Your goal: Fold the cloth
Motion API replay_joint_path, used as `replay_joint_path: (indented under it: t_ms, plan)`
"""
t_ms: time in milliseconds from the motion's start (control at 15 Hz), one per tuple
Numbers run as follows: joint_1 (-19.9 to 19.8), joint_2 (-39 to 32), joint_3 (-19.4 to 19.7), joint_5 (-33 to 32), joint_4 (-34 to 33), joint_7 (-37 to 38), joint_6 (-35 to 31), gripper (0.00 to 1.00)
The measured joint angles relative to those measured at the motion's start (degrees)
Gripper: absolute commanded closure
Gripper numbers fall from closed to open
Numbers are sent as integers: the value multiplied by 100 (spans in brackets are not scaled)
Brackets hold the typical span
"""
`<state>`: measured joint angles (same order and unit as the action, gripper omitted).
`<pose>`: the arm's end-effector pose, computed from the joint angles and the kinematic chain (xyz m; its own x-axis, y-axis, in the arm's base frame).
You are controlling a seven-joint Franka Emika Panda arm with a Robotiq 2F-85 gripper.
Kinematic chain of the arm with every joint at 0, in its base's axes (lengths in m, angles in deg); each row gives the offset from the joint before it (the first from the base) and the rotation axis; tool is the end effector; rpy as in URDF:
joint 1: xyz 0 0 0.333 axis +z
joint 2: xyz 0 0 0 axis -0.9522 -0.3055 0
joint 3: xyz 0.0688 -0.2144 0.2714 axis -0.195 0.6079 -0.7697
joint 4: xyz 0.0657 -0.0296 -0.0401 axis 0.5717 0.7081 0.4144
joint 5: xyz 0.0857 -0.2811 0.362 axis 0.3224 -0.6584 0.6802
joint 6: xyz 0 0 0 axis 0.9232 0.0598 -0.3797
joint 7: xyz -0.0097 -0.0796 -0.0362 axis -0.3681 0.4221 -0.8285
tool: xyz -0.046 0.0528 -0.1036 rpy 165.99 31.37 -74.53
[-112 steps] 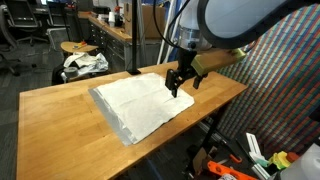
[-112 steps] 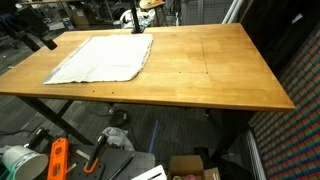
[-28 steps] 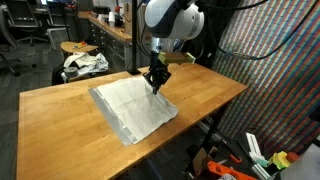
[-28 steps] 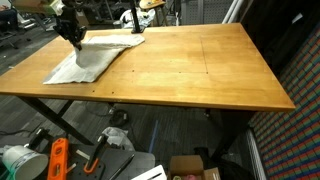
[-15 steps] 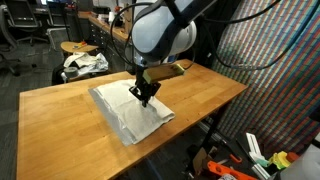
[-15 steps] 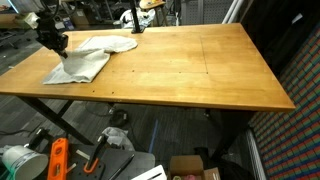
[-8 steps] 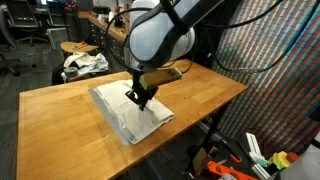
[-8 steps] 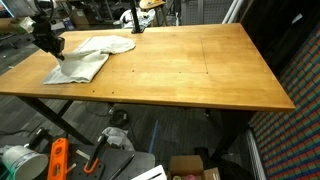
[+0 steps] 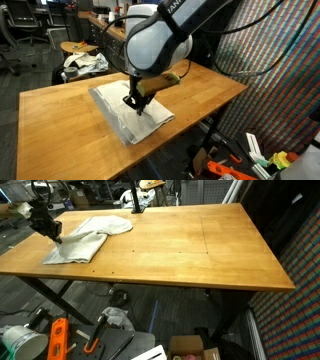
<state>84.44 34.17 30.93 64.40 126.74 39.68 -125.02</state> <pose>0.5130 0.2058 0.2426 0.9975 0.0702 -0.0055 0.0702 -0.9975 -0.0011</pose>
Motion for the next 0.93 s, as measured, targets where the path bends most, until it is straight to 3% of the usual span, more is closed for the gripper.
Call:
replay_joint_path:
  t_ms: [67,200,733,933]
  plan:
    - [18,-30,-22,19,12,32,-74,72]
    - [67,-115,-80,59,29,111,-219,64]
    - [146,-197,-238,712,-41,111,-356,4]
    - [-26,-69,-56,727,-335,113,-443,0]
